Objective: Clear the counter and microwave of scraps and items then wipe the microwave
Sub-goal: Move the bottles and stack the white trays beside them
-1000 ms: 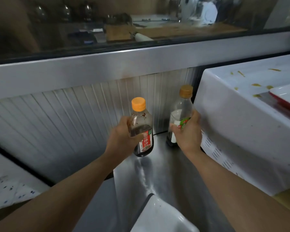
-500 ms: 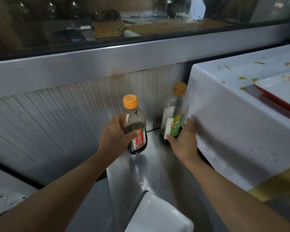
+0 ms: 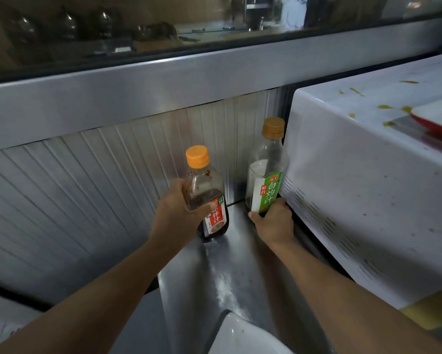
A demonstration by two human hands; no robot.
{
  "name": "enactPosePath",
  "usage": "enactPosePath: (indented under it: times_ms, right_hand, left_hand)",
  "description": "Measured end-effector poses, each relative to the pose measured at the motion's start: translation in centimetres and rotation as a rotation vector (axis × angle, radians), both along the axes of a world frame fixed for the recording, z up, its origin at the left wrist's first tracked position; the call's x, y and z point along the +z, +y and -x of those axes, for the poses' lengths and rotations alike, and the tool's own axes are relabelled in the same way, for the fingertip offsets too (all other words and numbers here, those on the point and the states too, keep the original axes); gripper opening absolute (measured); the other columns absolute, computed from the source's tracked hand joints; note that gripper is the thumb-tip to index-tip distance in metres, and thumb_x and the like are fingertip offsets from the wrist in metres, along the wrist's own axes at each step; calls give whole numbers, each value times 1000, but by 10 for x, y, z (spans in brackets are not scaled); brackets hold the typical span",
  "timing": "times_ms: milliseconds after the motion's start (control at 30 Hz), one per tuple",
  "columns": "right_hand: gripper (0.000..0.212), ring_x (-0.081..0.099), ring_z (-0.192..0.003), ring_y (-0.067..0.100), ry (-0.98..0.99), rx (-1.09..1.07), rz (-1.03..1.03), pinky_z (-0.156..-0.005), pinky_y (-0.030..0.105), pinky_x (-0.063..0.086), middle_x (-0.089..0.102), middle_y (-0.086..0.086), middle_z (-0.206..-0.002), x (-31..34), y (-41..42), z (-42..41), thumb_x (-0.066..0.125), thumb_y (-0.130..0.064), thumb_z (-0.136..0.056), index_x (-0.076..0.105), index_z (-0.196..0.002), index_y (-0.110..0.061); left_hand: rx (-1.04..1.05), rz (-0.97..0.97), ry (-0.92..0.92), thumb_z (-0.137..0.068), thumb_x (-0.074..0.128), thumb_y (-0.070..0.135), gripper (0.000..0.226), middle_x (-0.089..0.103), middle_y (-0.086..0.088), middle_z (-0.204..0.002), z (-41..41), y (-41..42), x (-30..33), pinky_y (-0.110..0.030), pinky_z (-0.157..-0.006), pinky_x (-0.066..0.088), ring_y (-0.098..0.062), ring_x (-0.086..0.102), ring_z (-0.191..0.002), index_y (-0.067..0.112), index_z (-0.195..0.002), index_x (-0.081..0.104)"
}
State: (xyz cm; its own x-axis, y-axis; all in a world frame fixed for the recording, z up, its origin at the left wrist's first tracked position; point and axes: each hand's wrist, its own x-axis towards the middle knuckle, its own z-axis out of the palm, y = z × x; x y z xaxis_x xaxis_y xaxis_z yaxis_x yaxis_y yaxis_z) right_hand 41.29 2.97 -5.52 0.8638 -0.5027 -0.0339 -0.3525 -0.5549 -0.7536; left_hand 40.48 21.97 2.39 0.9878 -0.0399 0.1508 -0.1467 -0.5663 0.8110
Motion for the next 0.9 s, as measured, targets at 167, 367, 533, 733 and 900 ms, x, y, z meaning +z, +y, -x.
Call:
enactPosePath:
  times_ms: [167,367,533,733,900]
  right_hand:
    - [52,54,-109,35,-10,-31,44,-80,36,46,54,20,-119,1,1,-10,72,-25,-80,44,-115,1]
    - [53,55,-110,36,7,-22,38,-81,38,48,54,21,-121,4,-3,-14,71,-28,-80,45,-116,2]
    - [58,48,-116,36,26,57,26,-90,38,43,51,22,-124,8,-9,5,72,-23,-79,41,-120,3]
    - [70,41,-125,34,82,155,123,-100,36,39,42,18,-135,13,-22,36,73,-18,-77,34,-133,-3]
    - [76,37,-129,30,129,201,115,-101,36,38,38,14,-138,11,-28,50,73,-21,-76,30,-137,-9]
  left_hand:
    - [-14,-11,-17,-77,75,21,41,54,17,-88,-6,-4,-3,-11,-65,39,4,53,-82,19,-106,47]
    - [-16,-20,-31,-76,75,20,41,54,16,-87,-14,-13,-5,-10,-63,38,1,52,-80,16,-107,48]
    - [-21,-22,-14,-77,75,21,43,55,11,-92,-18,-31,-4,-18,-68,40,-8,53,-86,13,-110,47]
    - [0,13,39,-78,74,20,46,56,5,-96,-30,-54,-6,-29,-75,45,-15,56,-90,11,-113,46]
    - [9,-7,47,-79,73,20,47,54,4,-98,-35,-66,-13,-28,-73,41,-14,52,-89,10,-115,45]
